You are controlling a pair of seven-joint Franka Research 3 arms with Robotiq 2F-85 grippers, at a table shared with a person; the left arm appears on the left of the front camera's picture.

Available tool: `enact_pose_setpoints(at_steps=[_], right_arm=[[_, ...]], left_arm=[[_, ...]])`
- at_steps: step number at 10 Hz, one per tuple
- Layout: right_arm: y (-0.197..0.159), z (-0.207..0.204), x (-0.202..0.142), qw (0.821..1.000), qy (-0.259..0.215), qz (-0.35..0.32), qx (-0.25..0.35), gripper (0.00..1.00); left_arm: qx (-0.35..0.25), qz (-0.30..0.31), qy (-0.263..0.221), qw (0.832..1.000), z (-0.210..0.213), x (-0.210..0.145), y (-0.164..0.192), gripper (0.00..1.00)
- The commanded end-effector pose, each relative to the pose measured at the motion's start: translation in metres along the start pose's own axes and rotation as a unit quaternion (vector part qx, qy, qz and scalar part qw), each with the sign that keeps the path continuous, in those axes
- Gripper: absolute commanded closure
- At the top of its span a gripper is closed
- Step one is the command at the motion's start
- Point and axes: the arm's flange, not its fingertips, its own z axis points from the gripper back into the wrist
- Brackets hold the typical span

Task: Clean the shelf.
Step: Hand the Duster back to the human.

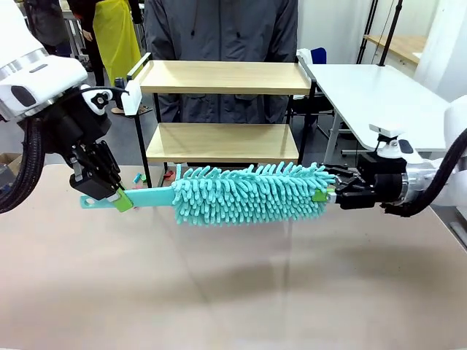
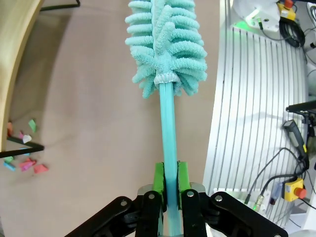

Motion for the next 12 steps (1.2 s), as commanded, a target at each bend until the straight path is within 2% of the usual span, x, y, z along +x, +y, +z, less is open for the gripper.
enact_pose_setpoints(at_steps=[1,6,7,8,9,10,11,12], right_arm=[[0.015,-0.021,-0.007,1.000,-0.010,-0.008,0.004,0.00],[0.014,-0.043,-0.008,0.999,-0.015,-0.013,0.037,0.00],[0.014,-0.043,-0.008,0.999,-0.018,-0.009,0.040,0.59],[0.013,-0.042,-0.007,0.999,-0.016,-0.008,0.041,0.59],[0.012,-0.040,-0.007,0.999,-0.015,-0.013,0.046,1.00],[0.012,-0.040,-0.007,0.999,-0.014,-0.015,0.047,0.65],[0.011,-0.039,-0.007,0.999,-0.010,-0.018,0.047,1.00],[0.010,-0.038,-0.008,0.998,-0.008,-0.021,0.052,1.00]], left_arm=[[0.001,0.005,0.000,1.000,0.003,0.002,-0.002,0.87],[0.001,0.005,0.000,1.000,0.003,0.002,-0.002,0.87],[0.001,0.005,0.000,1.000,0.003,0.002,-0.002,0.87],[0.001,0.005,0.000,1.000,0.003,0.002,-0.002,0.87],[0.001,0.005,0.000,1.000,0.003,0.002,-0.002,0.87],[0.001,0.005,0.000,1.000,0.003,0.002,-0.002,0.87],[0.001,0.005,0.000,1.000,0.003,0.002,-0.002,0.87],[0.001,0.005,0.000,1.000,0.003,0.002,-0.002,0.87]])
